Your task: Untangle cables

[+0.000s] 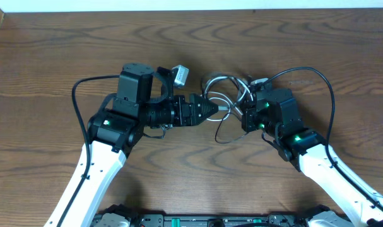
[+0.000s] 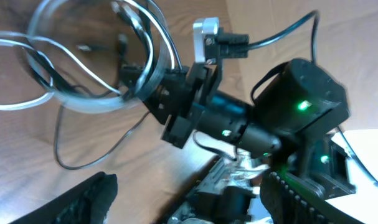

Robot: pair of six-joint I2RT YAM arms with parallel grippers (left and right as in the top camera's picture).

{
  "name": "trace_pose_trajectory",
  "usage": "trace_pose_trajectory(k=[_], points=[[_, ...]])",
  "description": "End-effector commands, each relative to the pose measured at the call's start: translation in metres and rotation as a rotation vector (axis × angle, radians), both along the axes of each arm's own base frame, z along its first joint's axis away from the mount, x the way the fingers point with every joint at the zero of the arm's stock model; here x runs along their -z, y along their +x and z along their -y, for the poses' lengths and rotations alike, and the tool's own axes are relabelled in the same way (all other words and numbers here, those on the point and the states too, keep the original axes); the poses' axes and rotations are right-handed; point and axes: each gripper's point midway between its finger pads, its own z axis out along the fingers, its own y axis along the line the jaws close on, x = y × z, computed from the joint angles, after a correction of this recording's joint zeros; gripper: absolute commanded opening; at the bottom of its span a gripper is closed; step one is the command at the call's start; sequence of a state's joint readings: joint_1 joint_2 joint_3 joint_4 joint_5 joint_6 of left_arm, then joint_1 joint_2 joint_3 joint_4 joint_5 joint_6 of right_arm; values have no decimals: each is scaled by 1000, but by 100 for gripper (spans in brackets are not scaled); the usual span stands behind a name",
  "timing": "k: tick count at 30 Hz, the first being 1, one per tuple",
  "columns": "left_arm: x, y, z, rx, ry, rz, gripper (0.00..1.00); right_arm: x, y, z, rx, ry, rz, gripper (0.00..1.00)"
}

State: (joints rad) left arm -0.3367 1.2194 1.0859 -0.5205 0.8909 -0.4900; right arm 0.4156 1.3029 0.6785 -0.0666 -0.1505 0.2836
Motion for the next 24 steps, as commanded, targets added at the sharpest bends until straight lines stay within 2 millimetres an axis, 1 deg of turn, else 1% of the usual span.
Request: trace_pose_trajectory(k=[1,4,8,11,14,16,21,24], points=[[3,7,0,50,44,109,80,-3,8,6,85,32,-5,1],[15,8,0,52,60,60,80,-12,7,-8,29,94,8,1],[37,10,1,56,88,-29,79,-28,8,-23,-25,177,38,1],[53,15,3,58,103,-76,78,-38,6,-34,-69,244,45,1],[61,24,6,54,101,-84,77,-47,0,-45,-141,293,49,1],[60,32,10,45,78,-76,77,-47,-4,-49,-166,306,37,1],[40,51,18,2,-5,-36,77,-49,-13,-56,-223,337,12,1],[28,61,21,-41,-53,-41,77,-52,-23,-64,-289,373,-10,1]])
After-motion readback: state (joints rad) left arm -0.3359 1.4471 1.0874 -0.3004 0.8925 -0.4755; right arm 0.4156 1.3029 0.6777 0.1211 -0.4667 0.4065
